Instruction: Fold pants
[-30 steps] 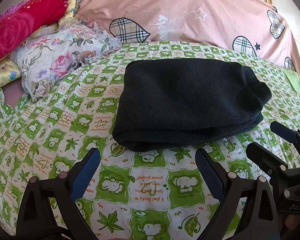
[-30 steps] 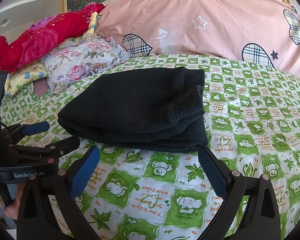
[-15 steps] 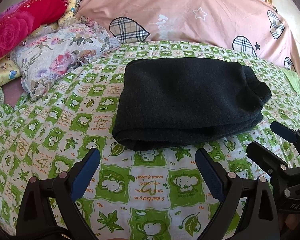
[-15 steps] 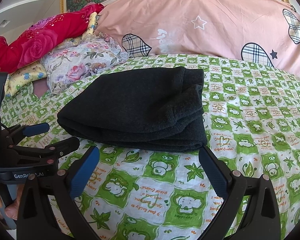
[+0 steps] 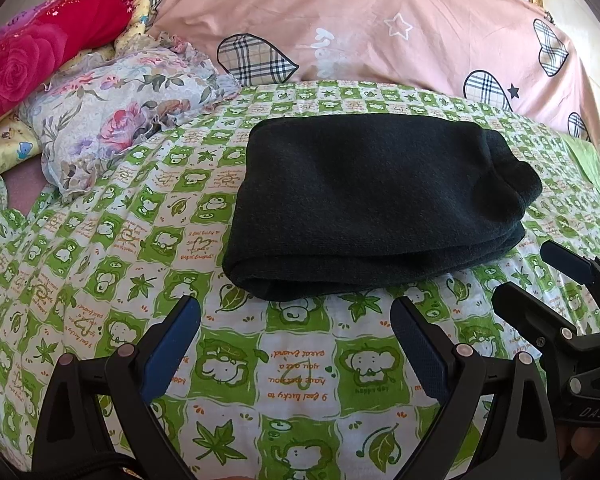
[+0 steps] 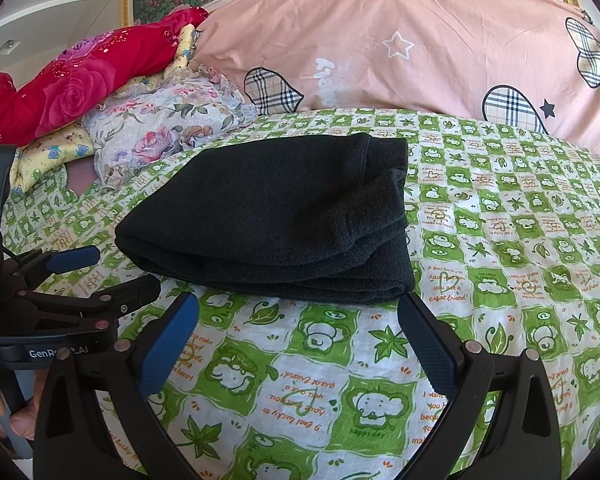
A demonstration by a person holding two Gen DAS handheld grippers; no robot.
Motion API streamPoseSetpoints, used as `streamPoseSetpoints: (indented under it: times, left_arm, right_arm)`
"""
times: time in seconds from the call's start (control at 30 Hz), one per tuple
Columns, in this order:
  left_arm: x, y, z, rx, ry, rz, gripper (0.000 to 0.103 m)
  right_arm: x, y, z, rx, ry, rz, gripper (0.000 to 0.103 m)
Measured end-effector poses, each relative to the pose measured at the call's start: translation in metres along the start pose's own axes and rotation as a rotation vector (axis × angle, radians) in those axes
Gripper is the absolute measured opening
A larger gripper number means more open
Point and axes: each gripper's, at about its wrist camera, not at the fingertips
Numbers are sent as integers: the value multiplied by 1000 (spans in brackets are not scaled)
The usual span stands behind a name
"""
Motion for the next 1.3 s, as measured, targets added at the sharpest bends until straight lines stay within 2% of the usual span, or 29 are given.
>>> streamPoseSetpoints:
  times: [1.3]
  left_arm:
    - [0, 0, 1, -4, -6, -5, 96]
  right_arm:
    - [0, 0, 1, 0, 0, -1, 100]
Point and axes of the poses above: each gripper's, at about its wrist camera, not at the fingertips, and y roughly against the way its jaws point, z to its right, x to its top, and after that the axes turned 14 degrees about y, right-handed
